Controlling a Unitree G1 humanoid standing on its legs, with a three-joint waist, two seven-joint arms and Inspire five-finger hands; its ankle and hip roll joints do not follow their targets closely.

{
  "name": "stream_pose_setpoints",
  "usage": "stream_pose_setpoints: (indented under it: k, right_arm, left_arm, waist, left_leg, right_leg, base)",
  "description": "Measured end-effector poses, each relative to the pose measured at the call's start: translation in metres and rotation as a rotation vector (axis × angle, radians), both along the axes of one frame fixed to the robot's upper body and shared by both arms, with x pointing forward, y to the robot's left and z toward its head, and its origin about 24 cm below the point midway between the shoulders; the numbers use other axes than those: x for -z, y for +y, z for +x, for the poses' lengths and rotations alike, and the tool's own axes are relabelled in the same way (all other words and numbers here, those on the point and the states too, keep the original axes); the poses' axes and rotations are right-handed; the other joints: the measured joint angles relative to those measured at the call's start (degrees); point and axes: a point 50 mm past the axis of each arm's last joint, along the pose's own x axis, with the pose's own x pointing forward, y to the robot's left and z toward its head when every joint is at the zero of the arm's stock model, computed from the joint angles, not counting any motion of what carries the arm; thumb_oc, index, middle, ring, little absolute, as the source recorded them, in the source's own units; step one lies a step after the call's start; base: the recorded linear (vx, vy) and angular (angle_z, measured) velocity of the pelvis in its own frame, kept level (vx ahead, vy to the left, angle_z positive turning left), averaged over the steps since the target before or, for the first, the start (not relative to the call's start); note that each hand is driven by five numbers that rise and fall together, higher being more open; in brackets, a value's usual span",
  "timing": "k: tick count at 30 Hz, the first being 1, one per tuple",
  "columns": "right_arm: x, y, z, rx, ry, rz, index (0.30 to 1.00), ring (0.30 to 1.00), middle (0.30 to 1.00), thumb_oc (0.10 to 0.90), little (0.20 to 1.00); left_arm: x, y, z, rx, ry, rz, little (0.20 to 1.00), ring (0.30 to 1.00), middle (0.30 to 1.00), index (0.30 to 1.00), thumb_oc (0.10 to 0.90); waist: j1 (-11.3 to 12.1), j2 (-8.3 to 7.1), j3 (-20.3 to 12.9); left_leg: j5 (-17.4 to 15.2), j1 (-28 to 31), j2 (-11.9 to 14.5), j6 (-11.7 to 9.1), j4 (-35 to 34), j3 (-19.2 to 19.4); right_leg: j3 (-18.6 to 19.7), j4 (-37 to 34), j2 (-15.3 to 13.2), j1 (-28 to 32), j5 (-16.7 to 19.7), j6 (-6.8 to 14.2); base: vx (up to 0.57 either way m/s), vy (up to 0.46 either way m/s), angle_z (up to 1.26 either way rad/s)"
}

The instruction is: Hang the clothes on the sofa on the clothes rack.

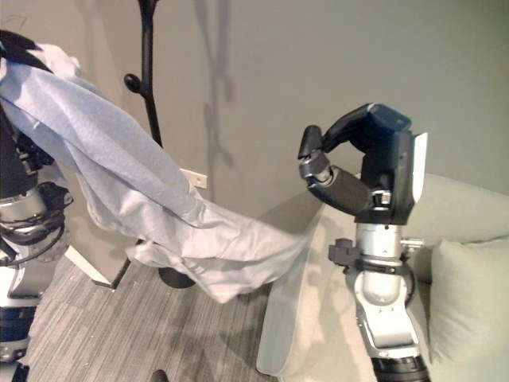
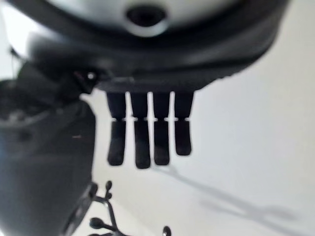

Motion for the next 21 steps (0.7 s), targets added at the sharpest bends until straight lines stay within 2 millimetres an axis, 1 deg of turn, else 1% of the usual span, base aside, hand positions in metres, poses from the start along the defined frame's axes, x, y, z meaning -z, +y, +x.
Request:
stream_pose_setpoints:
  k: [1,2,3,4,5,6,7,8,9,10,11,12,13,14,16,18,20,21]
  right_arm:
    - [-0.003,-0.001,0.001,0.006,-0.013,-0.006,0.3,0.3,0.3,0.4,0.3]
    - [-0.008,-0.001,0.002,0.01,-0.031,-0.013,0.3,0.3,0.3,0.4,0.3]
    - [-0.012,-0.001,0.002,0.019,-0.053,-0.026,0.3,0.3,0.3,0.4,0.3]
    - [-0.017,-0.003,0.001,0.042,-0.078,-0.045,0.3,0.3,0.3,0.4,0.3]
    - [-0.026,-0.013,-0.005,0.101,-0.119,-0.072,0.3,0.3,0.3,0.4,0.3]
    - [-0.025,-0.016,-0.008,0.13,-0.124,-0.06,0.3,0.3,0.3,0.4,0.3]
    - [-0.026,-0.02,-0.011,0.184,-0.135,-0.086,0.3,0.3,0.3,0.4,0.3]
    - [-0.029,-0.023,-0.013,0.222,-0.153,-0.118,0.3,0.3,0.3,0.4,0.3]
    - [-0.03,-0.026,-0.015,0.258,-0.168,-0.125,0.3,0.3,0.3,0.4,0.3]
    - [-0.029,-0.026,-0.014,0.272,-0.168,-0.111,0.418,0.418,0.418,0.478,0.418]
    - [-0.024,-0.022,-0.011,0.265,-0.143,-0.105,0.827,0.827,0.827,0.751,0.827]
    - [-0.019,-0.018,-0.009,0.245,-0.123,-0.099,0.9,0.9,0.9,0.8,0.9]
    - [-0.012,-0.011,-0.005,0.216,-0.092,-0.082,0.9,0.9,0.9,0.8,0.9]
    - [-0.004,-0.002,0.0,0.178,-0.048,-0.086,0.9,0.9,0.9,0.8,0.9]
    - [0.015,0.006,0.006,0.133,0.047,-0.089,0.9,0.9,0.9,0.8,0.9]
    - [0.045,0.005,0.007,0.126,0.188,-0.092,0.9,0.9,0.9,0.8,0.9]
    - [0.072,0.001,0.003,0.12,0.32,-0.064,0.9,0.9,0.9,0.8,0.9]
    - [0.097,0.002,-0.006,0.071,0.445,0.013,0.9,0.9,0.9,0.8,0.9]
  left_arm:
    - [-0.001,0.002,0.0,-0.023,0.004,0.027,0.3,0.3,0.3,0.3,0.4]
    - [-0.001,0.004,-0.001,-0.039,0.004,0.047,0.3,0.3,0.3,0.3,0.4]
    - [-0.001,0.008,-0.003,-0.062,0.003,0.066,0.3,0.3,0.3,0.3,0.4]
    - [-0.001,0.01,-0.005,-0.077,0.0,0.073,0.3,0.3,0.3,0.3,0.4]
    - [0.0,0.009,-0.007,-0.077,-0.006,0.065,0.3,0.3,0.3,0.3,0.4]
    - [-0.001,0.011,-0.007,-0.082,-0.013,0.065,0.3,0.3,0.3,0.3,0.4]
    - [-0.005,0.014,-0.007,-0.098,-0.029,0.058,0.3,0.3,0.3,0.3,0.4]
    - [-0.008,0.019,-0.007,-0.118,-0.041,0.052,0.3,0.3,0.3,0.3,0.4]
    - [-0.01,0.021,-0.005,-0.133,-0.043,0.04,0.3,0.3,0.3,0.3,0.4]
    - [-0.013,0.022,-0.005,-0.139,-0.05,0.033,0.3,0.3,0.3,0.3,0.4]
    - [-0.022,0.018,-0.003,-0.113,-0.067,0.04,0.3,0.3,0.3,0.3,0.4]
    - [-0.027,0.014,-0.001,-0.095,-0.077,0.053,0.3,0.3,0.3,0.3,0.4]
    - [-0.032,0.01,0.001,-0.073,-0.079,0.069,0.3,0.3,0.3,0.3,0.4]
    - [-0.033,0.004,0.003,-0.049,-0.081,0.084,0.3,0.3,0.3,0.3,0.4]
    - [-0.036,-0.005,0.001,-0.002,-0.089,0.125,0.3,0.3,0.3,0.3,0.4]
    - [-0.042,-0.013,-0.005,0.041,-0.112,0.167,0.3,0.3,0.3,0.3,0.4]
    - [-0.047,-0.015,-0.01,0.05,-0.139,0.197,0.3,0.3,0.3,0.3,0.4]
    - [-0.051,-0.013,-0.013,0.042,-0.156,0.21,0.3,0.3,0.3,0.3,0.4]
  waist:
    - [0.4,0.57,0.2]
    - [1.0,1.53,0.1]
    - [1.1,2.46,0.1]
    - [1.0,3.41,0.1]
    - [0.5,6.05,-0.6]
    - [0.4,4.79,-0.9]
    - [-0.6,3.14,-1.7]
    - [-1.1,2.44,-1.9]
    - [-1.8,2.45,-2.0]
    - [-1.9,2.58,-2.0]
    - [-1.4,2.63,-2.0]
    - [-1.5,2.39,-2.1]
    - [-1.3,1.65,-2.5]
    - [-1.0,1.7,-2.5]
    - [-1.0,1.94,-2.5]
    - [-0.6,2.02,-2.5]
    - [-0.4,2.27,-2.5]
    - [-0.5,2.83,-2.6]
  left_leg:
    - [1.1,0.0,1.9,-1.7,-2.4,-3.0]
    - [2.1,0.5,3.8,-3.2,-4.8,-5.4]
    - [2.6,1.8,5.3,-3.9,-7.6,-6.8]
    - [3.1,3.0,6.1,-4.1,-9.8,-7.5]
    - [5.7,4.5,6.7,-4.9,-10.4,-7.0]
    - [7.6,5.7,4.7,-4.9,-10.2,-5.9]
    - [6.5,5.8,1.4,-3.1,-10.2,-4.4]
    - [6.6,5.7,-0.5,-2.3,-10.2,-4.1]
    - [6.4,5.7,-2.1,-1.0,-10.1,-4.0]
    - [5.8,5.7,-2.9,0.0,-10.1,-3.2]
    - [5.2,5.3,-3.1,1.4,-10.1,-2.5]
    - [5.2,4.7,-3.4,1.5,-10.1,-2.4]
    - [5.1,4.5,-3.8,1.7,-10.1,-2.2]
    - [5.1,4.6,-4.0,1.8,-10.1,-1.7]
    - [5.1,4.8,-4.0,1.8,-10.1,-1.4]
    - [5.1,5.0,-3.6,1.8,-10.1,-1.0]
    - [5.1,5.0,-3.4,1.8,-10.1,-0.9]
    - [5.1,5.1,-3.4,1.7,-10.1,-0.9]
  right_leg:
    - [0.9,0.0,0.3,0.3,-0.1,0.2]
    - [2.1,0.0,0.6,0.6,-0.3,0.8]
    - [3.0,0.0,0.6,1.3,-0.3,1.4]
    - [3.5,0.0,0.2,2.3,-0.4,2.0]
    - [3.7,0.0,-0.5,3.8,-1.2,4.1]
    - [3.9,0.0,-2.7,4.4,-1.1,5.3]
    - [3.3,0.0,-5.9,4.0,-0.2,6.6]
    - [3.0,0.0,-7.8,3.9,0.6,6.4]
    - [2.1,0.1,-9.3,3.8,2.1,6.6]
    - [2.2,1.1,-10.3,2.4,3.6,7.8]
    - [3.3,-0.6,-10.0,0.9,2.9,9.1]
    - [4.1,-0.6,-9.2,-0.2,3.8,9.3]
    - [2.6,-0.6,-8.9,-0.3,4.4,9.6]
    - [2.3,-0.2,-9.1,-0.5,4.7,10.0]
    - [2.5,-0.2,-9.1,-0.3,4.8,10.2]
    - [2.4,-0.2,-8.7,-0.3,4.7,10.3]
    - [2.4,-0.2,-8.5,-0.2,4.4,10.7]
    - [2.3,-0.2,-8.5,-0.2,4.0,11.1]
  base:
    - [0.29,0.285,-0.39]
    - [0.17,0.186,-0.54]
    - [0.14,0.182,-0.53]
    - [0.16,0.218,-0.48]
    - [0.24,0.4,-0.38]
    - [0.18,0.368,-0.32]
    - [0.14,0.326,-0.15]
    - [0.06,0.192,0.02]
    - [0.04,0.155,-0.04]
    - [0.04,0.158,-0.23]
    - [0.03,0.111,-0.29]
    - [0.02,0.093,-0.17]
    - [0.01,0.031,-0.05]
    - [0.01,0.033,-0.03]
    - [0.01,0.013,-0.05]
    - [0.01,-0.001,-0.06]
    - [0.0,0.0,0.0]
    - [0.0,-0.013,-0.06]
